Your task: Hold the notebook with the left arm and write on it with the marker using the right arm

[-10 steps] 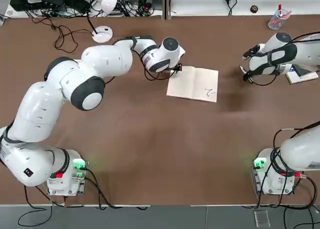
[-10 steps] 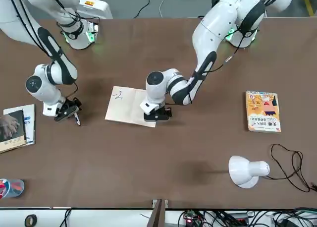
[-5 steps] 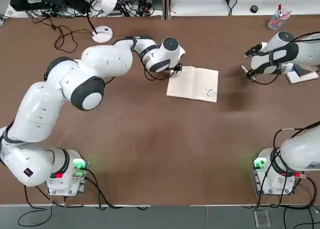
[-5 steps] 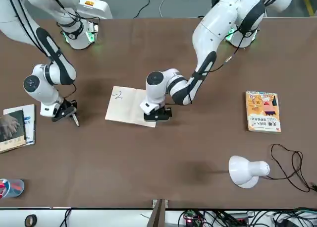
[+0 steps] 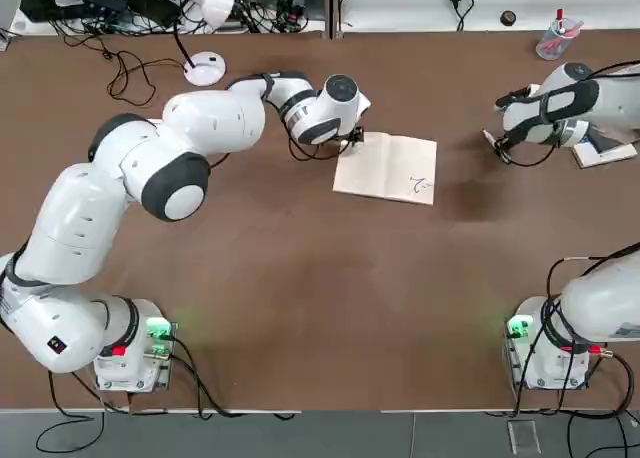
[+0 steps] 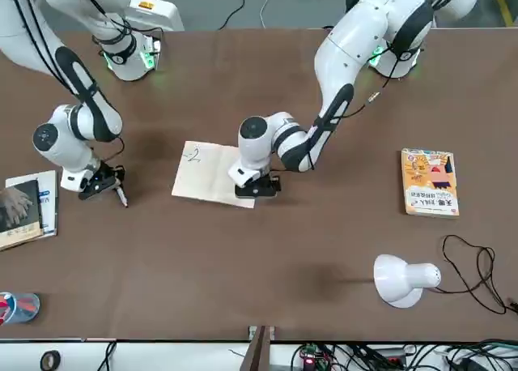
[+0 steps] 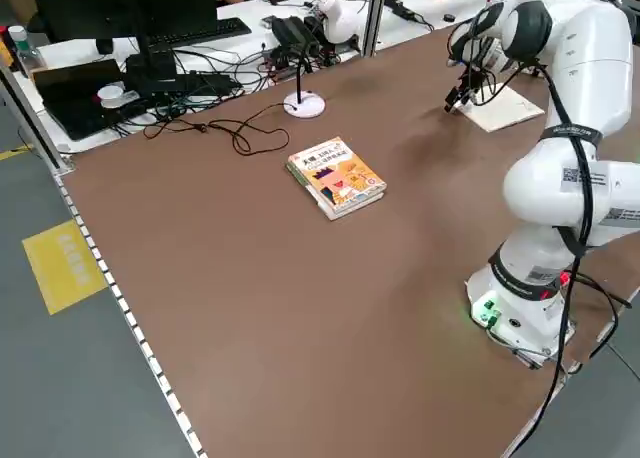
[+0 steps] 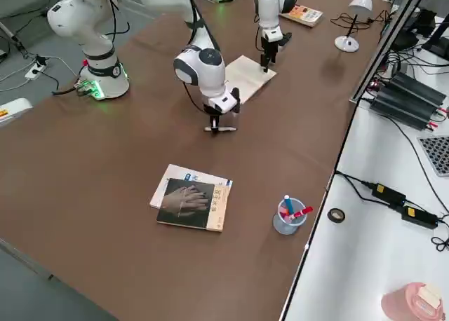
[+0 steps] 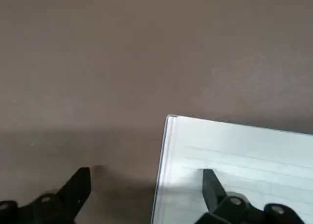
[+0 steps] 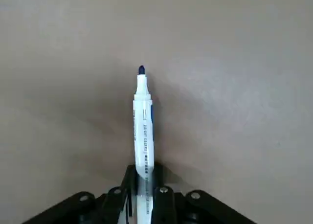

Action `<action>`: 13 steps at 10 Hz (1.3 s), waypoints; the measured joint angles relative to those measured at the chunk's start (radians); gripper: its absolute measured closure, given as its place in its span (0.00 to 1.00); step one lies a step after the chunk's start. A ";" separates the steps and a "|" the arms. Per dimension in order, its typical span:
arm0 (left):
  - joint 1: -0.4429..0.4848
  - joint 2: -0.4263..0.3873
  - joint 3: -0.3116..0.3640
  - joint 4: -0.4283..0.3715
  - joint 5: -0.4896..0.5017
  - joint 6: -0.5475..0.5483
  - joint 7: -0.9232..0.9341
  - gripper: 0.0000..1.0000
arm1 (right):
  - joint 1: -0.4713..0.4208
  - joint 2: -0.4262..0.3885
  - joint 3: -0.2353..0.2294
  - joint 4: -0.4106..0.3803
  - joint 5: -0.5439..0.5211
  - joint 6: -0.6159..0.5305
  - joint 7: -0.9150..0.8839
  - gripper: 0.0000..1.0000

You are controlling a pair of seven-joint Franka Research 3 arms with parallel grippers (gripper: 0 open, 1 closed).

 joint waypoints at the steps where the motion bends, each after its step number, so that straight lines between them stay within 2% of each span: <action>1: 0.000 0.000 0.000 0.000 0.000 0.000 0.000 0.00 | 0.000 0.000 0.000 0.015 0.047 -0.053 0.002 0.83; 4: 0.000 0.000 0.000 0.000 0.000 0.000 0.001 0.00 | 0.011 0.000 0.006 0.086 0.172 -0.272 0.071 0.83; 8: 0.000 0.000 0.000 0.000 0.000 0.000 0.001 0.00 | 0.040 -0.003 0.014 0.254 0.218 -0.588 0.440 0.83; 10: 0.000 0.000 0.000 0.000 0.000 0.000 0.001 0.00 | 0.053 -0.007 0.017 0.313 0.325 -0.689 0.549 0.83; 13: 0.000 0.000 0.000 0.000 0.000 0.000 0.001 0.00 | 0.064 -0.017 0.016 0.332 0.538 -0.808 0.656 0.83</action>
